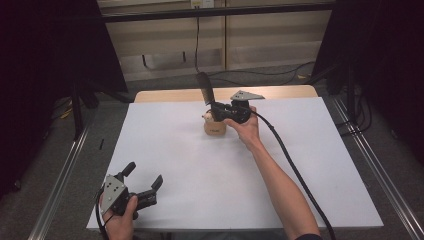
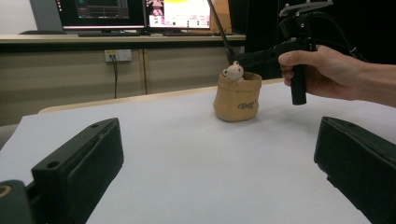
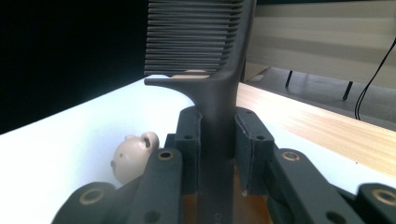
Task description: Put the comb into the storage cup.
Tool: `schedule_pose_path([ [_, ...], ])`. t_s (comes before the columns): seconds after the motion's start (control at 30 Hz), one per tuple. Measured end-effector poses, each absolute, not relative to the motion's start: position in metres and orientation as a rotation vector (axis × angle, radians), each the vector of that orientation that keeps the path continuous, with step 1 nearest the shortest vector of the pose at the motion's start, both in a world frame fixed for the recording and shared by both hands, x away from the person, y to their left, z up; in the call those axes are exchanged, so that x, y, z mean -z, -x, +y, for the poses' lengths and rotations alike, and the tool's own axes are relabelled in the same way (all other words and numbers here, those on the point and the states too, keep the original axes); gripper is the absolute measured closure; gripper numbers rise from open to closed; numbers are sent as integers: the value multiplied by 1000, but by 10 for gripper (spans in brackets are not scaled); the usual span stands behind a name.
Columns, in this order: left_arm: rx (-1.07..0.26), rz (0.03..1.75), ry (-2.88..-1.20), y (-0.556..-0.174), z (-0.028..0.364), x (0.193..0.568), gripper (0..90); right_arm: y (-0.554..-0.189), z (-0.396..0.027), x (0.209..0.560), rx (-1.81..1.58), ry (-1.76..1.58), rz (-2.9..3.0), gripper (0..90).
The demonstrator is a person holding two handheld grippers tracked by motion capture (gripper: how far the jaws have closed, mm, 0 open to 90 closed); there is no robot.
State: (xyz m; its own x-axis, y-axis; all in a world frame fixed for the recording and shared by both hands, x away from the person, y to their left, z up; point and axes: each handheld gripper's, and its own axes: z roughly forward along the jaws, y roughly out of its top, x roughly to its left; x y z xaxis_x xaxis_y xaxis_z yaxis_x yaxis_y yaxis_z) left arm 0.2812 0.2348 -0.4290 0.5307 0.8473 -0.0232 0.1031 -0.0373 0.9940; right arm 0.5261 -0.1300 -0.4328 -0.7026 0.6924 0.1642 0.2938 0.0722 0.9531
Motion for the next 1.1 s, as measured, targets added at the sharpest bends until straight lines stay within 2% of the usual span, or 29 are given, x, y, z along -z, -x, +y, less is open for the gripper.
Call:
schedule_pose_path([
  [0.43,-732,852,-1511,-281,234,429,15,-525,-135,434,-1623,-974,2029,697],
  [0.6,-733,853,-1513,-282,234,429,15,-523,-137,430,-1609,-971,2018,629],
  [0.7,-734,852,-1513,-281,234,429,15,-523,-138,429,-1606,-980,2013,549],
  [1.1,-739,856,-1510,-281,234,429,15,-518,-145,424,-1585,-1016,1977,328],
])
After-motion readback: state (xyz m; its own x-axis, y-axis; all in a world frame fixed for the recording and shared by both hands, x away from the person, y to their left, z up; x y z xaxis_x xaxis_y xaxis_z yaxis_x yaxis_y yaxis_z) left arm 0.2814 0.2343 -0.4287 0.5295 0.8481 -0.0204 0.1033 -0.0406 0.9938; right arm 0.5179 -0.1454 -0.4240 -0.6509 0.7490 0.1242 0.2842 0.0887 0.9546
